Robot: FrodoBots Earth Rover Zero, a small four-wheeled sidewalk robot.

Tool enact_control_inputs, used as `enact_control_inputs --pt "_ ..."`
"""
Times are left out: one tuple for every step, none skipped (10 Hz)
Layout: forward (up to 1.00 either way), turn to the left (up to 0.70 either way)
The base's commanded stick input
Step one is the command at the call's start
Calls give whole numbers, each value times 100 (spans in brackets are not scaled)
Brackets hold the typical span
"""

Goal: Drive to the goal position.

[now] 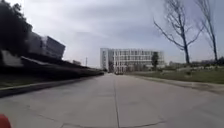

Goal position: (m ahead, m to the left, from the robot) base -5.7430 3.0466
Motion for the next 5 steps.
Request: enact_control_inputs --pt "70 -35" --pt "70 -35" --pt "70 -26" --pt "70 0" --pt "70 0"
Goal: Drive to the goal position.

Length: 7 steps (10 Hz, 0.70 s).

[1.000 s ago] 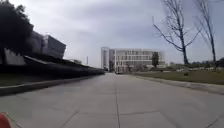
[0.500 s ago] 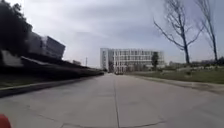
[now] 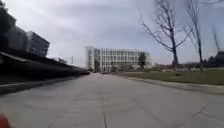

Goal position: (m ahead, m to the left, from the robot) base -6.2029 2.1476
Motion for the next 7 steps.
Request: enact_control_inputs --pt "70 0" --pt "70 0" --pt "70 0" --pt "70 0" --pt "70 0" --pt "70 0" --pt "70 0"
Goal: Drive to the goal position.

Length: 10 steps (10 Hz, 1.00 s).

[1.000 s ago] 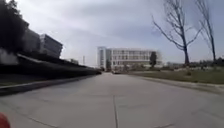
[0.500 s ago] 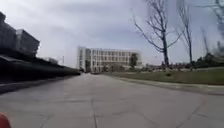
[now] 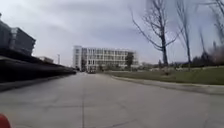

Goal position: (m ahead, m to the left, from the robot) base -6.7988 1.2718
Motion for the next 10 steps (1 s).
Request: enact_control_inputs --pt "70 0" --pt "70 0" --pt "70 0" --pt "70 0" --pt "70 0" --pt "70 0" --pt "70 11" --pt "70 34" --pt "70 0" --pt "70 0"
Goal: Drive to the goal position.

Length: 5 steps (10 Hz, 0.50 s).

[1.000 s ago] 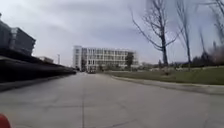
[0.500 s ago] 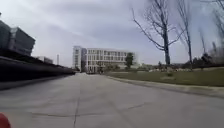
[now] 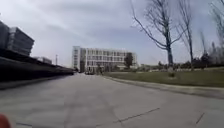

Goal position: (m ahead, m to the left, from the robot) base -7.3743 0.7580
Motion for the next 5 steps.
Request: enact_control_inputs --pt "70 0" --pt "70 0" --pt "70 0" --pt "70 0" --pt "70 0"
